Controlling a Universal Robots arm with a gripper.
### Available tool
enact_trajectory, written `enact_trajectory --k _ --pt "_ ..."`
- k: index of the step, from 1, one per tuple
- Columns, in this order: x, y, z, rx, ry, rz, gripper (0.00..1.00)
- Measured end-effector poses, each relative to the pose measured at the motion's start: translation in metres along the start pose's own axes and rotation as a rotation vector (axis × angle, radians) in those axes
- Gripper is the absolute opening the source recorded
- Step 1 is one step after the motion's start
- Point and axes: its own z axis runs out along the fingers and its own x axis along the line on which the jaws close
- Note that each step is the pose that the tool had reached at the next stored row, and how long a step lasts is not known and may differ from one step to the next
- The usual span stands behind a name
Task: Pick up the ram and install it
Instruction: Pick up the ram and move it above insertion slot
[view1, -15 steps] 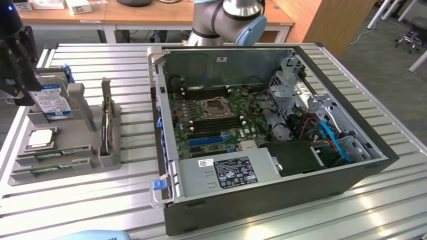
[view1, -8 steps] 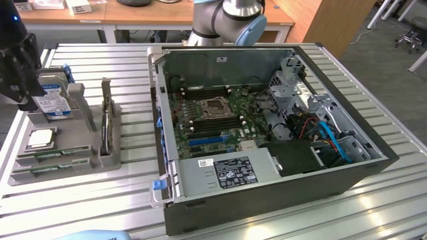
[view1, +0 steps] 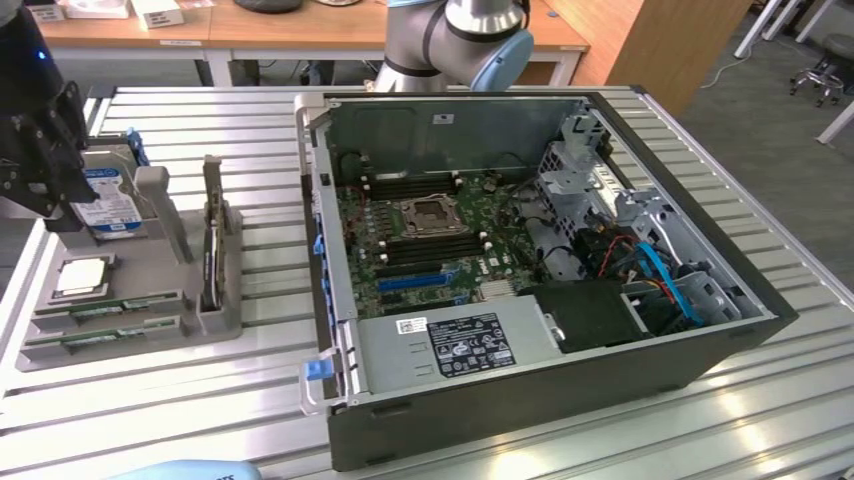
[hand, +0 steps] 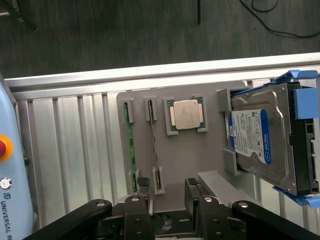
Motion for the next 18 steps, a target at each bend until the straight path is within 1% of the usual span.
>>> enact_trajectory --k 18 --pt "0.001 -0.0013 0.0288 0.0 0.0 0.0 0.41"
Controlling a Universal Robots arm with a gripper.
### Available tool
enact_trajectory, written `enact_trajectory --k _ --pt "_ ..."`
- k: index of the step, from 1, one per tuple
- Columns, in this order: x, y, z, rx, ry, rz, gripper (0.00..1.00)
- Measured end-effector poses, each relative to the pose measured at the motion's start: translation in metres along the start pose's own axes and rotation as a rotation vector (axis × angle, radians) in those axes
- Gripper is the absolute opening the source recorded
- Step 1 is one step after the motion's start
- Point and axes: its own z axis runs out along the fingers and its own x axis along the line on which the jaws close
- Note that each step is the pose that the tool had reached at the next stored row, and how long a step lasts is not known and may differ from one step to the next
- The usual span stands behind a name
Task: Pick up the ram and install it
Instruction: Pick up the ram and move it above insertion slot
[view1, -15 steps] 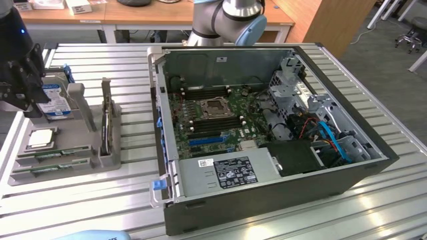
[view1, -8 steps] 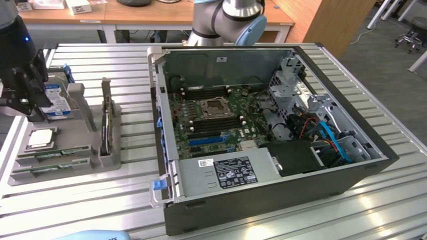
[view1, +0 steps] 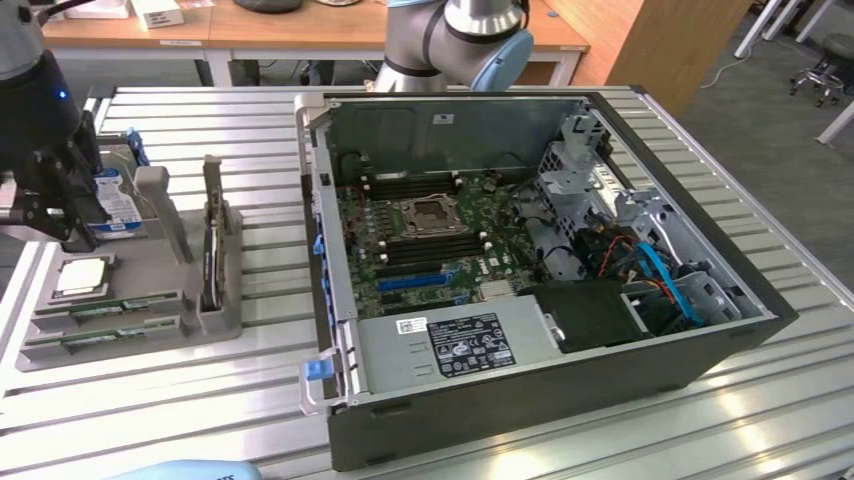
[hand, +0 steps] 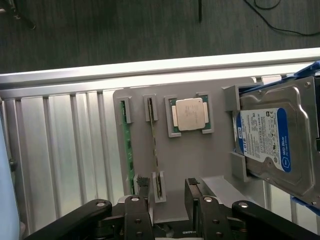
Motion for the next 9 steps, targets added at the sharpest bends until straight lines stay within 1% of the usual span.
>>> enact_trajectory --k 9 --pt "0.0 -0.0007 0.0143 0.0001 -0.0001 0.0 0.41"
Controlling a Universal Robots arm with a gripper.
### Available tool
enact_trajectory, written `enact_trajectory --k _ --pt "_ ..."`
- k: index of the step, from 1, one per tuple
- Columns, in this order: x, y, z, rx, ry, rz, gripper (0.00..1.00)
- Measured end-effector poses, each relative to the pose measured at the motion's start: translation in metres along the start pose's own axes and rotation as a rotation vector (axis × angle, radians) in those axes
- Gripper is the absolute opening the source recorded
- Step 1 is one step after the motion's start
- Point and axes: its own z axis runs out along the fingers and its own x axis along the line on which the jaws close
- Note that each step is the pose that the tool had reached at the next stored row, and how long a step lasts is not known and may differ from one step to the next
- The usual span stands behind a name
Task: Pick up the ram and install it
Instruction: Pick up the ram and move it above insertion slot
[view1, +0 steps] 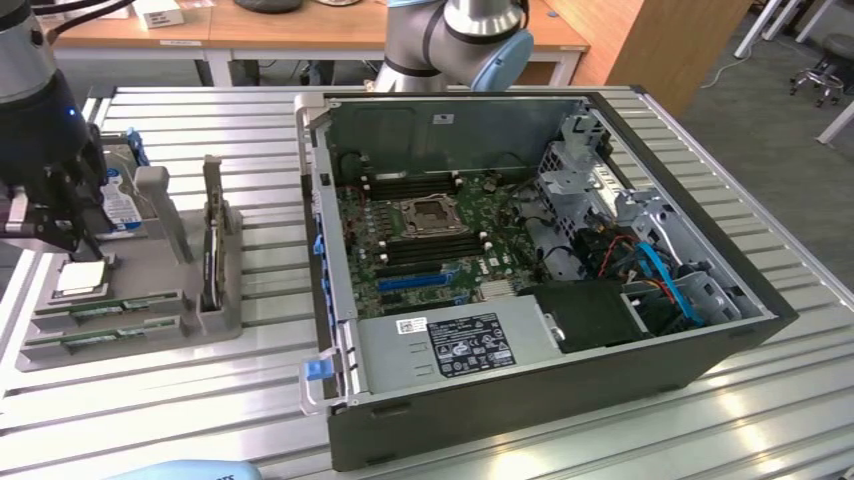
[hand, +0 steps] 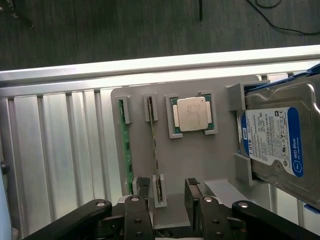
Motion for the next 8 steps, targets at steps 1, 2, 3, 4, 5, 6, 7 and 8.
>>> enact_trajectory --k 1,2,3,4,5,6,7,8 --pt "0.0 -0.0001 0.0016 -0.0001 0.0 0.0 0.41" --pt "0.0 -0.0001 0.0031 -0.0001 0.0 0.0 0.41" --pt "0.0 -0.0002 0.0046 -0.0001 0.0 0.0 0.41" --pt "0.0 -0.0003 0.0061 0.0 0.0 0.0 0.41" --pt "0.0 -0.0003 0.0075 -0.0001 0.0001 0.0 0.41" --pt "0.0 -0.0004 0.009 0.0 0.0 0.0 0.41" --pt "0.0 -0.0005 0.0105 -0.0001 0.0001 0.0 0.41" --pt "0.0 -0.0005 0.012 0.0 0.0001 0.0 0.41"
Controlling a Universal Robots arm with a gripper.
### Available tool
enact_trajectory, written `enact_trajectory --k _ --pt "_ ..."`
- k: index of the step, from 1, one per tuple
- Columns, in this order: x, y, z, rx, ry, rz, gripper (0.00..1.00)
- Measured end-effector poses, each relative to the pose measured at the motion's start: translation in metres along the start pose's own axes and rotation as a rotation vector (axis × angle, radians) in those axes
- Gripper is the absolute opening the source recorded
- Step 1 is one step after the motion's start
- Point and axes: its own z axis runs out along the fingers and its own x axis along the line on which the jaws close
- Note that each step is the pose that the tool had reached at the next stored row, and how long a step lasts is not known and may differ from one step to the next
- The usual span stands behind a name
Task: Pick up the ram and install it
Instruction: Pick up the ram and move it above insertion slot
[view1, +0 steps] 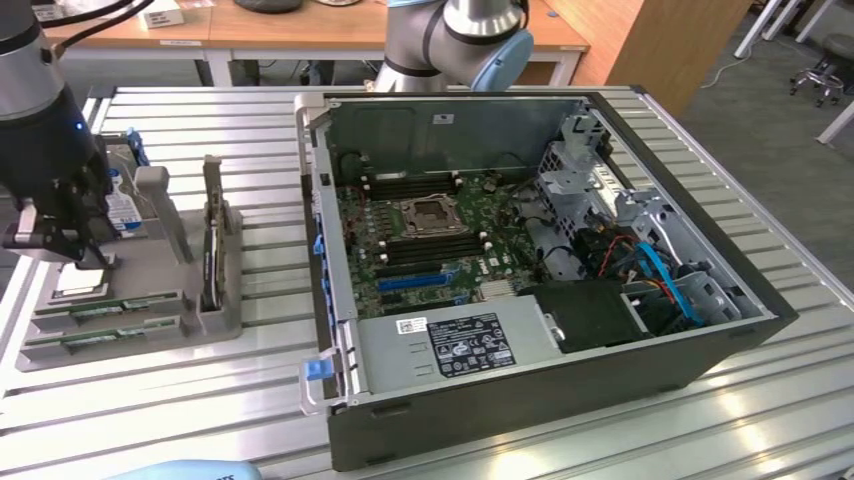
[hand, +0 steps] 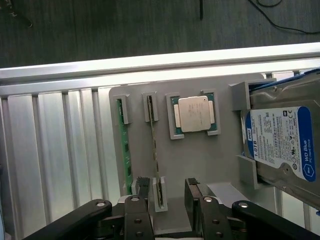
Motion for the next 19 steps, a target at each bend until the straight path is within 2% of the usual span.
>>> enact_trajectory --k 12,19 --pt "0.0 -0.0008 0.017 0.0 -0.0001 0.0 0.41" --pt "0.001 -0.0005 0.0182 0.0002 -0.0002 0.0 0.41"
